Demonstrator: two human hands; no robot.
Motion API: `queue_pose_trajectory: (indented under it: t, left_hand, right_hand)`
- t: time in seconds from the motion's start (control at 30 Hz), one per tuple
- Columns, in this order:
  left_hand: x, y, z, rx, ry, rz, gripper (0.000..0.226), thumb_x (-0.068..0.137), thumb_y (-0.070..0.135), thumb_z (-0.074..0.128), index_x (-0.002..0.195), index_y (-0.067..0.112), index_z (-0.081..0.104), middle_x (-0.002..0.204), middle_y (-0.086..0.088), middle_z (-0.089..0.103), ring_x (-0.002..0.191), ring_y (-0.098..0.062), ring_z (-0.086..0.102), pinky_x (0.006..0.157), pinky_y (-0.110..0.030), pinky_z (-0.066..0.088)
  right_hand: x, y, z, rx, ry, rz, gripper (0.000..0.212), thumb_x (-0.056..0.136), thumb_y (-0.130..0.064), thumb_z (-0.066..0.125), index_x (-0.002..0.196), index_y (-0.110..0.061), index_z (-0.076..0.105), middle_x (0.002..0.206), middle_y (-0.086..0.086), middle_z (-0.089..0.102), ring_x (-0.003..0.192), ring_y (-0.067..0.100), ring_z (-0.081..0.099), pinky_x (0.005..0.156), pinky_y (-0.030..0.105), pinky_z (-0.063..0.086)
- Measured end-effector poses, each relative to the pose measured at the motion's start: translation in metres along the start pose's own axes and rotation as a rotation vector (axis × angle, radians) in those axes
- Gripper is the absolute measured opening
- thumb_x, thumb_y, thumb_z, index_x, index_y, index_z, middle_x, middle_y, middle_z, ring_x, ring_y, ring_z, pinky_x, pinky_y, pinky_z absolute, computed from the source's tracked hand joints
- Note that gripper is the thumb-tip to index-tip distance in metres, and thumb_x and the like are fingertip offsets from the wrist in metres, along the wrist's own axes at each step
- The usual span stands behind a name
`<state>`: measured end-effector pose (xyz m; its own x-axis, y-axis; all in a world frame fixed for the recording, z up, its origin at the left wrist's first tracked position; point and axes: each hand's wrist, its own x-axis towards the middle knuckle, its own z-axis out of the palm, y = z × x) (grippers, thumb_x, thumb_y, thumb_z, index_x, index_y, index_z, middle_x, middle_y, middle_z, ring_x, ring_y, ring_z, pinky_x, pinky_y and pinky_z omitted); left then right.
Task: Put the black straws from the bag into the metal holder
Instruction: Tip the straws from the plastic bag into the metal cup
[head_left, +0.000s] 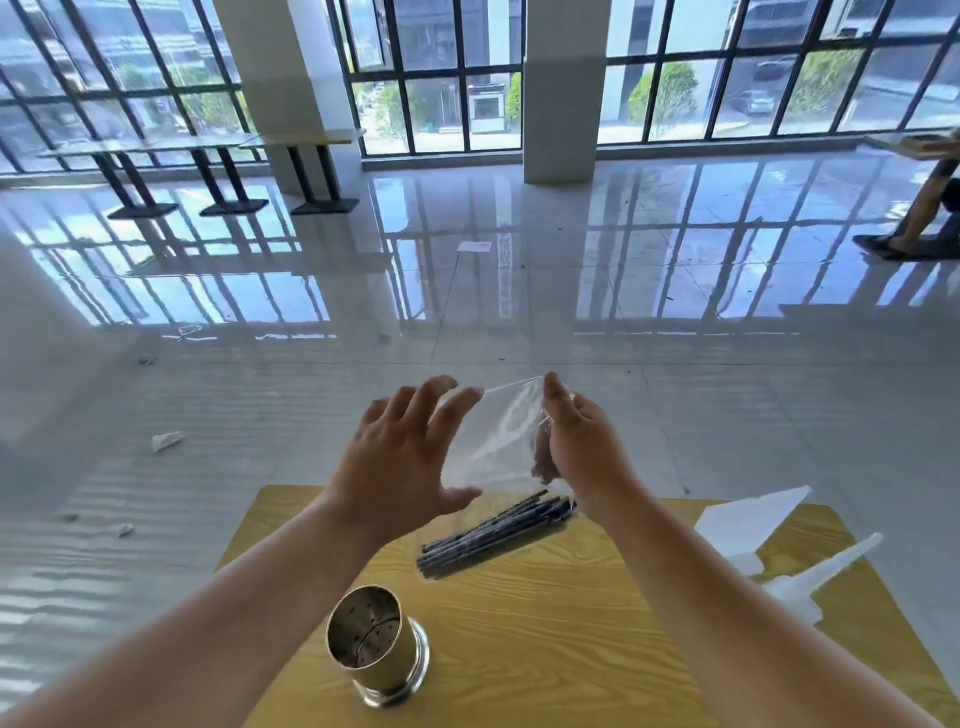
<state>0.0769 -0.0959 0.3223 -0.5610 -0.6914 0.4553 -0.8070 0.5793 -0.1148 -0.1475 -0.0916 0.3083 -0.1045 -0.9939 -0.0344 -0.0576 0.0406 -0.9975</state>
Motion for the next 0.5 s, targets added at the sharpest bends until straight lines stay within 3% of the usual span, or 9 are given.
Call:
queue_pose_trajectory:
  t: [0.07,0.2,0.37,0.5]
  left_hand:
    - [-0.003,-0.002,-0.008,0.068,-0.01,-0.027,0.106,0.065,0.054,0.088,0.151,0.018,0.039,0.137,-0.011,0.051,0.112,-0.033,0.059,0.091,-0.05,0.053]
    - [-0.002,-0.012,-0.023,0.032,0.034,-0.127,0.07,0.077,0.022,0.081,0.138,0.015,0.047,0.114,-0.01,0.068,0.095,-0.035,0.07,0.08,-0.049,0.058]
    - [0.0,-0.04,-0.038,-0.39,-0.011,-0.372,0.025,0.091,0.02,0.07,0.113,0.023,0.058,0.094,0.0,0.075,0.088,-0.026,0.071,0.071,-0.036,0.053]
    - [0.006,-0.064,-0.045,-0.752,-0.128,-0.586,0.011,0.095,0.016,0.071,0.09,0.022,0.064,0.079,0.005,0.078,0.072,-0.015,0.073,0.071,-0.035,0.057]
  right_hand:
    - [-0.001,-0.006,0.01,-0.002,-0.038,0.004,0.074,0.108,-0.065,0.036,0.07,-0.006,0.057,0.044,0.002,0.054,0.037,0.015,0.051,0.05,0.031,0.052]
    - [0.001,-0.015,0.024,-0.001,-0.057,0.018,0.081,0.106,-0.067,0.038,0.096,0.011,0.057,0.045,-0.002,0.048,0.035,0.012,0.04,0.039,0.023,0.038]
    - [0.002,-0.022,0.04,-0.082,-0.069,-0.018,0.059,0.107,-0.066,0.041,0.107,-0.013,0.069,0.046,-0.005,0.046,0.035,0.008,0.038,0.038,0.022,0.036]
    - [0.001,-0.024,0.047,-0.134,-0.047,-0.02,0.056,0.104,-0.065,0.048,0.107,-0.012,0.066,0.053,-0.005,0.045,0.04,0.007,0.038,0.04,0.022,0.038]
